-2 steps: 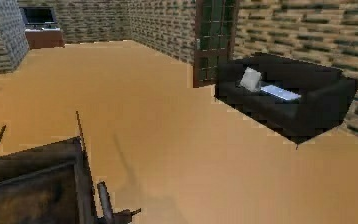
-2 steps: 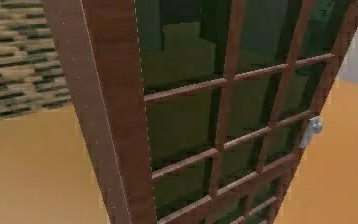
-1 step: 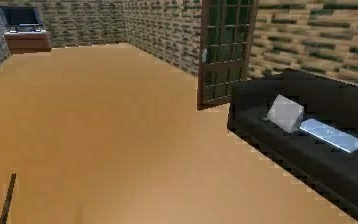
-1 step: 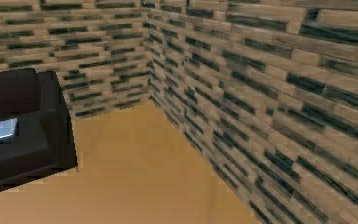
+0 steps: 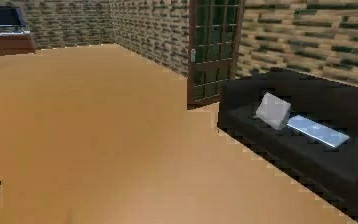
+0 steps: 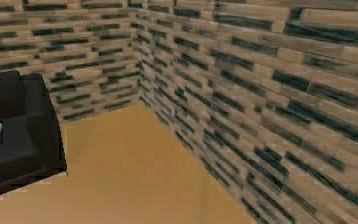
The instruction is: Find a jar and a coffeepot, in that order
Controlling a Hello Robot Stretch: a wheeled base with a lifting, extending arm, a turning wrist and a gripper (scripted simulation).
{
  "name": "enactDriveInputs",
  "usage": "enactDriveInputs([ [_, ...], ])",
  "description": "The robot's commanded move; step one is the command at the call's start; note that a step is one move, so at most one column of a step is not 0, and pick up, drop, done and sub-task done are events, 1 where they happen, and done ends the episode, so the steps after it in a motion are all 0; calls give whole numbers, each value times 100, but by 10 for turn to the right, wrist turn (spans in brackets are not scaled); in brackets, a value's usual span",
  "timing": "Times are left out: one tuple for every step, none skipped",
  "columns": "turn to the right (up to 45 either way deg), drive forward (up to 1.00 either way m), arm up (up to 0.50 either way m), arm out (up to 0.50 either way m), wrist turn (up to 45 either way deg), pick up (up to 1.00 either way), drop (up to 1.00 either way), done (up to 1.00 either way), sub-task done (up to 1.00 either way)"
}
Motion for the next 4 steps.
enactDriveInputs([
  [0, 100, 0, 0, 0, 0, 0, 0, 0],
  [0, 100, 0, 0, 0, 0, 0, 0, 0],
  [0, 50, 0, 0, 0, 0, 0, 0, 0],
  [-240, 0, 0, 0, 0, 0, 0, 0, 0],
])
